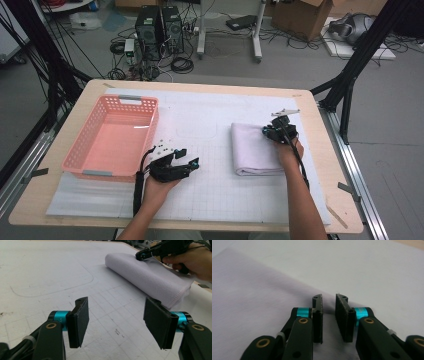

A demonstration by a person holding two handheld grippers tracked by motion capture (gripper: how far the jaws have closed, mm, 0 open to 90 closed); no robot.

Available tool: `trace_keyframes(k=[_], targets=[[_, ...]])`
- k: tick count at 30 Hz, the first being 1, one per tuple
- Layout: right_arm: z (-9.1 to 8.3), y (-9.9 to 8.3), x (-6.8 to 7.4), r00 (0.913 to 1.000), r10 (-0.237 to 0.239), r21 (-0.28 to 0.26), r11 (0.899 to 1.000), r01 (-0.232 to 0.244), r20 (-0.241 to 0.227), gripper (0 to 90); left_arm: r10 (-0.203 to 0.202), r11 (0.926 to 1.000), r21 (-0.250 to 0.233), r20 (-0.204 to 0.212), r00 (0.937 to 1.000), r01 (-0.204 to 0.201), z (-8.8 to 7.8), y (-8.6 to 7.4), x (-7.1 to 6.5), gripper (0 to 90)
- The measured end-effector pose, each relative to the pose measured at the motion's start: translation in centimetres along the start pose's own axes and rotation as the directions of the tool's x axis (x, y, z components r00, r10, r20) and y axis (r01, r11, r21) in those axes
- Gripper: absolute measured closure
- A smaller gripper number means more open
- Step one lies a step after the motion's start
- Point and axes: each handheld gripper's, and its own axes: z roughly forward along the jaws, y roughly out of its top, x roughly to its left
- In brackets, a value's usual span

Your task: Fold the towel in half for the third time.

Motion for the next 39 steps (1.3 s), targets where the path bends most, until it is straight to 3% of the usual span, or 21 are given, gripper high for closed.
trace_keyframes(k=[1,2,3,6,9,11,12,15,19,22,23,24,29,32,33,36,39], targets=[[-0.1,-0.2,-0.3,0.9991,0.040,-0.025,0.999,-0.040,0.016,72.4,-0.001,1.0000,0.000,0.001,1.0000,0.001,0.0,0.0,0.0,37.4],[-0.4,-0.4,-0.7,0.9959,0.090,-0.047,0.995,-0.090,-0.003,71.7,0.002,1.0000,0.002,0.002,1.0000,-0.002,0.1,-0.1,-0.1,37.4],[-0.8,-0.6,-0.9,0.9936,0.110,-0.062,0.992,-0.112,-0.026,68.8,0.001,1.0000,0.003,0.004,1.0000,-0.001,0.1,-0.1,-0.1,37.4],[-2.4,-0.6,-1.2,0.9938,0.089,-0.078,0.993,-0.094,-0.067,64.1,0.005,1.0000,0.005,0.007,1.0000,-0.005,0.1,-0.1,-0.2,37.4],[-5.2,-1.7,-1.1,0.9918,0.055,-0.133,0.989,-0.071,-0.115,62.2,0.005,1.0000,-0.005,0.009,0.9999,-0.004,0.1,-0.1,-0.2,37.3],[-5.7,-2.2,-1.0,0.9898,0.037,-0.121,0.991,-0.054,-0.138,62.6,0.004,1.0000,-0.007,0.008,1.0000,-0.004,0.0,0.0,-0.2,37.3],[-6.4,-3.6,-0.7,0.9814,0.021,-0.099,0.994,-0.040,-0.191,66.4,0.004,1.0000,-0.007,0.008,1.0000,-0.004,0.0,0.0,-0.1,37.3],[-6.9,-5.8,-0.2,0.9721,-0.011,-0.059,0.998,-0.003,-0.234,69.8,0.004,0.9999,-0.012,0.007,1.0000,-0.004,0.0,0.0,-0.1,37.3],[-7.3,-7.6,-0.2,0.9812,-0.057,-0.048,0.998,0.049,-0.184,71.2,0.001,0.9998,-0.017,0.008,1.0000,0.000,0.0,0.0,0.0,37.3],[-8.3,-8.5,-0.7,0.9920,-0.064,-0.036,0.998,0.060,-0.109,74.1,-0.011,0.9997,-0.022,0.013,0.9999,0.012,-0.1,0.0,0.0,37.3],[-8.5,-8.8,-0.9,0.9924,-0.053,-0.041,0.998,0.049,-0.111,74.0,-0.009,0.9996,-0.025,0.010,0.9999,0.010,-0.1,0.0,-0.1,37.3],[-9.3,-9.3,-1.3,0.9908,-0.013,-0.070,0.998,0.004,-0.134,70.6,-0.010,0.9996,-0.028,0.011,0.9999,0.011,-0.1,0.0,-0.1,37.4],[-11.0,-9.9,-1.4,0.9844,0.002,-0.125,0.992,-0.024,-0.176,61.7,-0.001,0.9992,-0.040,0.027,0.9996,0.002,-0.2,0.1,0.1,39.0],[-12.1,-10.3,-1.3,0.9831,0.006,-0.162,0.986,-0.036,-0.183,54.3,0.008,0.9982,-0.060,0.045,0.9990,-0.006,-0.3,0.1,0.2,39.6],[-12.7,-10.3,-1.2,0.9814,0.001,-0.193,0.980,-0.039,-0.192,53.0,0.024,0.9975,-0.068,0.046,0.9986,-0.021,-0.3,0.0,0.2,39.6],[-13.1,-10.1,-0.9,0.9813,-0.019,-0.219,0.975,-0.024,-0.192,53.1,0.093,0.9929,-0.078,0.040,0.9949,-0.090,-0.3,0.0,0.1,39.5],[-12.9,-10.1,-0.6,0.9800,-0.013,-0.208,0.978,-0.029,-0.198,50.5,0.090,0.9929,-0.082,0.050,0.9947,-0.085,-0.3,0.0,0.1,37.6]])
